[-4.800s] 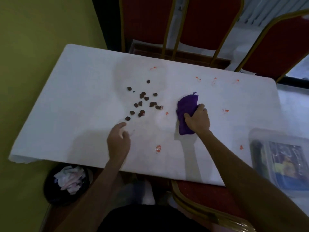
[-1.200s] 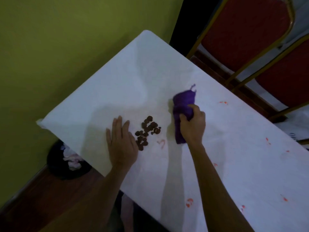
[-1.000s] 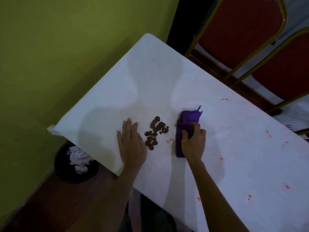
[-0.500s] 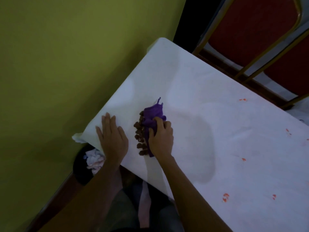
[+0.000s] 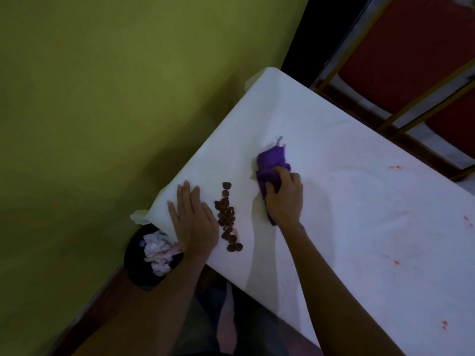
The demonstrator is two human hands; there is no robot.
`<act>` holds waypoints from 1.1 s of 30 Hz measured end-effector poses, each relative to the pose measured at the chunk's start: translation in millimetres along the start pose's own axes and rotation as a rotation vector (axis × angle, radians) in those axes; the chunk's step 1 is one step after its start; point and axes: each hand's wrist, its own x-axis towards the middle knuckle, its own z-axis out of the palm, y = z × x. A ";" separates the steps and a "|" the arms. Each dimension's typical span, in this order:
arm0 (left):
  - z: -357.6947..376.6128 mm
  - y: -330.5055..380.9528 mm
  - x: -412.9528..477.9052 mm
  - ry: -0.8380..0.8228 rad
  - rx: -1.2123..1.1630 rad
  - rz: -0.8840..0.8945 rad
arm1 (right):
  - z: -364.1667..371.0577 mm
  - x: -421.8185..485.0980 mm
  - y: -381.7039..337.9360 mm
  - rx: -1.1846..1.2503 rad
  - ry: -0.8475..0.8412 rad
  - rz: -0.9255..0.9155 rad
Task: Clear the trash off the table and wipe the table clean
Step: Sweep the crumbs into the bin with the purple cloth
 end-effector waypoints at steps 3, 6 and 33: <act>-1.2 -2.6 -0.7 -0.008 0.022 0.002 | 20.0 -8.9 -30.4 -0.032 -0.130 -0.189; -1.4 -3.7 0.5 -0.014 0.031 0.008 | 28.7 -18.0 -44.2 -0.055 -0.231 -0.384; -0.7 4.0 3.3 -0.040 0.045 -0.043 | 46.3 144.9 -85.6 -0.175 -0.221 -0.589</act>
